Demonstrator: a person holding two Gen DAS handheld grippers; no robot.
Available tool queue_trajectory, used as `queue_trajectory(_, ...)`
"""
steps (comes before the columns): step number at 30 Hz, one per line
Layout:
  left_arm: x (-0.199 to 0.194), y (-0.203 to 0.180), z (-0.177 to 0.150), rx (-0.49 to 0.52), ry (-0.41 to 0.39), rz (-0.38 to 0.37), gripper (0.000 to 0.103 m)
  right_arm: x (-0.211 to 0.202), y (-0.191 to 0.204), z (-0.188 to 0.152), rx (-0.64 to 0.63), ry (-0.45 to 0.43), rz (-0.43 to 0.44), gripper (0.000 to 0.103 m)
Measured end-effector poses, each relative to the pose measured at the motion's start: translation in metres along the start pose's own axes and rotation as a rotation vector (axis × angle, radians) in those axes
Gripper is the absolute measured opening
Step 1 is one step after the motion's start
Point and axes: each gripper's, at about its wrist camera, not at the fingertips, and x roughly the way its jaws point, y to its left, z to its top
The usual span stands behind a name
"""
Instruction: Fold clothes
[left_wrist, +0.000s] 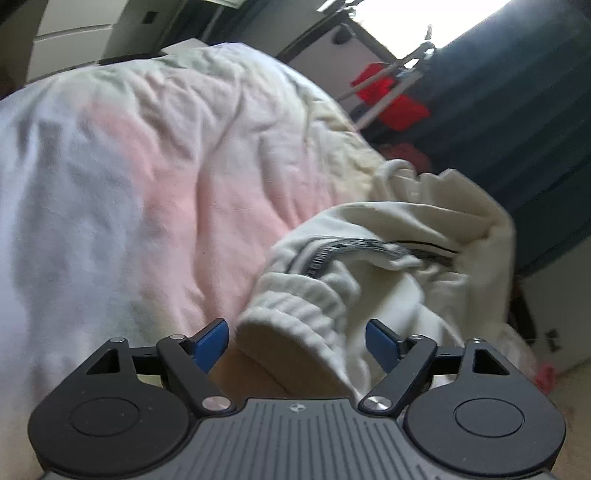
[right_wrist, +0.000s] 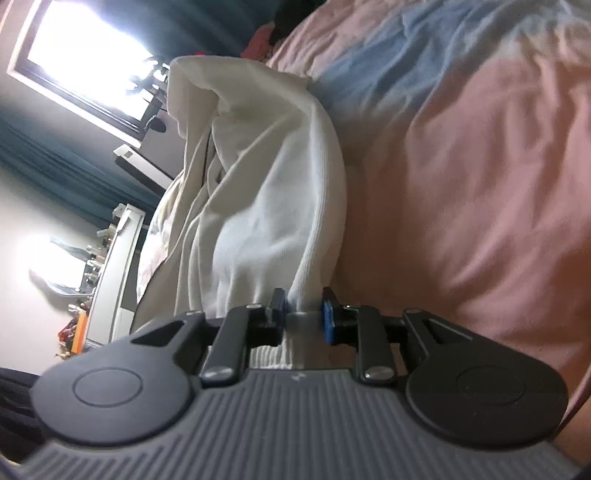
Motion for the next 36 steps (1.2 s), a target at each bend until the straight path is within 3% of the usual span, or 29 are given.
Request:
queue_trajectory(2,0.012,-0.001,0.003,0.015,-0.003,0.017,0.061,0.007,0.0,-0.001,0.001,0.02,-0.018,0.028)
queue_trajectory(5,0.016,-0.004,0.007,0.047,-0.015,0.02,0.054,0.013,0.001,-0.001,0.003,0.044,-0.035,0.028)
queue_trajectory(6,0.016,-0.007,0.008,0.072,-0.011,0.025,0.051,0.014,0.002,-0.002,0.004,0.046,-0.024,0.028)
queue_trajectory(8,0.015,-0.012,0.013,0.115,-0.007,0.045,0.034,0.014,0.006,-0.004,0.005,0.051,0.0,0.026)
queue_trajectory(11,0.006,-0.014,0.029,0.129,-0.016,0.043,0.016,0.007,0.031,-0.014,-0.031,0.054,0.064,0.022)
queue_trajectory(15,-0.015,-0.023,0.064,0.163,-0.064,0.032,0.014,-0.001,0.065,-0.028,-0.074,0.059,0.151,0.019)
queue_trajectory(19,-0.042,-0.029,0.125,0.182,-0.152,0.048,0.012,0.022,0.117,-0.058,-0.063,0.101,0.271,0.019)
queue_trajectory(25,-0.055,-0.028,0.244,0.236,-0.274,0.185,0.012,0.098,0.21,-0.105,-0.116,0.241,0.446,0.013)
queue_trajectory(27,-0.044,-0.02,0.273,0.246,-0.294,0.241,0.012,0.129,0.242,-0.121,-0.149,0.291,0.484,0.01)
queue_trajectory(30,-0.009,0.003,0.307,0.244,-0.282,0.324,0.013,0.187,0.272,-0.146,-0.189,0.359,0.472,0.01)
queue_trajectory(36,0.088,0.054,0.332,0.215,-0.179,0.416,0.015,0.261,0.281,-0.167,-0.242,0.467,0.392,0.009)
